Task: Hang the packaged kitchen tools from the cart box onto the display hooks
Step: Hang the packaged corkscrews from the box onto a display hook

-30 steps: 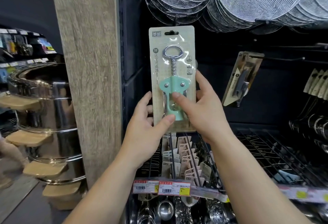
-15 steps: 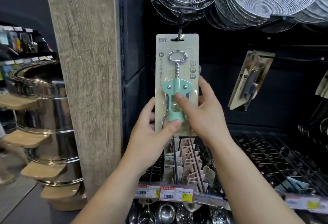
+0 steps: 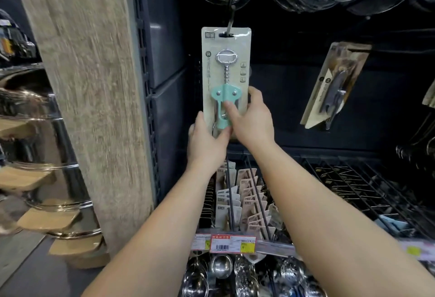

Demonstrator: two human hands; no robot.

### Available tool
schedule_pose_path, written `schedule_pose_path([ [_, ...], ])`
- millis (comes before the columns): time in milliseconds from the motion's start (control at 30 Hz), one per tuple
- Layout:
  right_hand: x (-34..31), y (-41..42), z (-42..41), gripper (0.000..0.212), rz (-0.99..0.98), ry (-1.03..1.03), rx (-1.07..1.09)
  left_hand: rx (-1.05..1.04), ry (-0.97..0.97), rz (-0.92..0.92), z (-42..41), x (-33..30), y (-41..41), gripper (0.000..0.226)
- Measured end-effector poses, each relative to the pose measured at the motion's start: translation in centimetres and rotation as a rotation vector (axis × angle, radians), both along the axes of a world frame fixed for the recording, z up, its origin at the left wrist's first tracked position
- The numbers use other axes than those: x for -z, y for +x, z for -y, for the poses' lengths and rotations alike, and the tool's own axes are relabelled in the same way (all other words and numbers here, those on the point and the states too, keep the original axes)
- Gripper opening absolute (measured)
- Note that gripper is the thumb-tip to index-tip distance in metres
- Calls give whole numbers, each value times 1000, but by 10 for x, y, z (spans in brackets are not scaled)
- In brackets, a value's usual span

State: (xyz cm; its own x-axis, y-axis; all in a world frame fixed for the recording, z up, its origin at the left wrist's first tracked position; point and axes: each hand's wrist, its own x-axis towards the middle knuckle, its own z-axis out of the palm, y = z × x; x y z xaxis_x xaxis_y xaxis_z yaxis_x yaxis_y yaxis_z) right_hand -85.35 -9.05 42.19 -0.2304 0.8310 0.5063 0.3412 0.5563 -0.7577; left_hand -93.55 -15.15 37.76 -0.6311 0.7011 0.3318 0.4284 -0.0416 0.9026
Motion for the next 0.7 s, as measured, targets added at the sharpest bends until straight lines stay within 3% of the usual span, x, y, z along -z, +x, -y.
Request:
schedule_pose_path([
  [100,0,-9,-9,53,35,4,3,-22,-14,11,-10,-1,-4,48],
  [233,8,-11,-14,63,231,-20,51,-106,-217,-27,-15,7,-4,81],
  [333,30,6,-11,67,466,-47,138,-84,-406,-156,-10,22,-2,80],
  [467,67,51,5,69,686,-84,289,72,-556,-336,3,50,16,70],
  [700,128,157,55,71,715,-230,562,407,-572,-568,21,99,86,66],
])
